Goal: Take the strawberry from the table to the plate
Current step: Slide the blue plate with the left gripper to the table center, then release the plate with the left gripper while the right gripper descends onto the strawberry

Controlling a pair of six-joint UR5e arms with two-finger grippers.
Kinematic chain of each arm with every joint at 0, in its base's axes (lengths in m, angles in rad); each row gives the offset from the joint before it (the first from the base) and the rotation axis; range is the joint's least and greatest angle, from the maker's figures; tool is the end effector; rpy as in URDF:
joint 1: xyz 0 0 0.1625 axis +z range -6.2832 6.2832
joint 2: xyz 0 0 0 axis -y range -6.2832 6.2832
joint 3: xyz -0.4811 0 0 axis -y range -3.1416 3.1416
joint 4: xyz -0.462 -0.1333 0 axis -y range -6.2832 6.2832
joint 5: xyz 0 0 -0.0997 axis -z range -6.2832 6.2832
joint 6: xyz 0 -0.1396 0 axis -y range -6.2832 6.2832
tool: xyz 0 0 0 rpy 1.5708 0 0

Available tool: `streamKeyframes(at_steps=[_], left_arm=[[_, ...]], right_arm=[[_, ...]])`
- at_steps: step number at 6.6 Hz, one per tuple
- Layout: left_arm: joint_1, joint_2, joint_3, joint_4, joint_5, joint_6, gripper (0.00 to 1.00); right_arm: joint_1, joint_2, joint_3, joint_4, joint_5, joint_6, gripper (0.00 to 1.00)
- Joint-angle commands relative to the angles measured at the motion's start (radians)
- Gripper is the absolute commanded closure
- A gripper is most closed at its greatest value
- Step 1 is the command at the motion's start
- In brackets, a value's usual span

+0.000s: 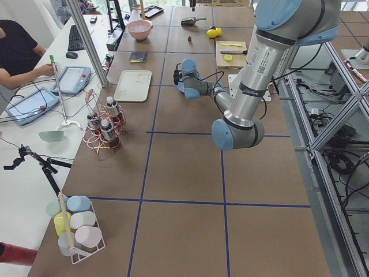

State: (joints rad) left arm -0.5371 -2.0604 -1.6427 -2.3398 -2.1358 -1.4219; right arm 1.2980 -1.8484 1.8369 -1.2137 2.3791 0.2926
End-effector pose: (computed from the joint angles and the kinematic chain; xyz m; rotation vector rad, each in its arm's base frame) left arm 0.6192 -0.4369 0.2723 -0.0155 1.3685 0.0500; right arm -0.0919 -0.4484 0.6874 0.0903 -0.8592 -0.1211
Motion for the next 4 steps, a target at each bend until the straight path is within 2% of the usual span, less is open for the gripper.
streamKeyframes(at_steps=[1, 2, 3, 4], left_arm=[[-0.023, 0.014, -0.037, -0.003, 0.004, 0.009, 0.22], [-0.043, 0.064, -0.099, 0.000, 0.005, 0.000, 0.00], [-0.044, 0.115, -0.144, 0.005, 0.001, 0.000, 0.00], [-0.046, 0.129, -0.147, 0.005, 0.002, -0.002, 0.00]], right_arm=[[-0.220, 0.007, -0.028, 0.244, -0.119, 0.381, 0.00], [-0.303, 0.020, -0.034, 0.267, -0.203, 0.423, 0.00], [-0.356, 0.056, -0.051, 0.288, -0.219, 0.497, 0.00], [-0.390, 0.099, -0.083, 0.292, -0.236, 0.523, 0.00]])
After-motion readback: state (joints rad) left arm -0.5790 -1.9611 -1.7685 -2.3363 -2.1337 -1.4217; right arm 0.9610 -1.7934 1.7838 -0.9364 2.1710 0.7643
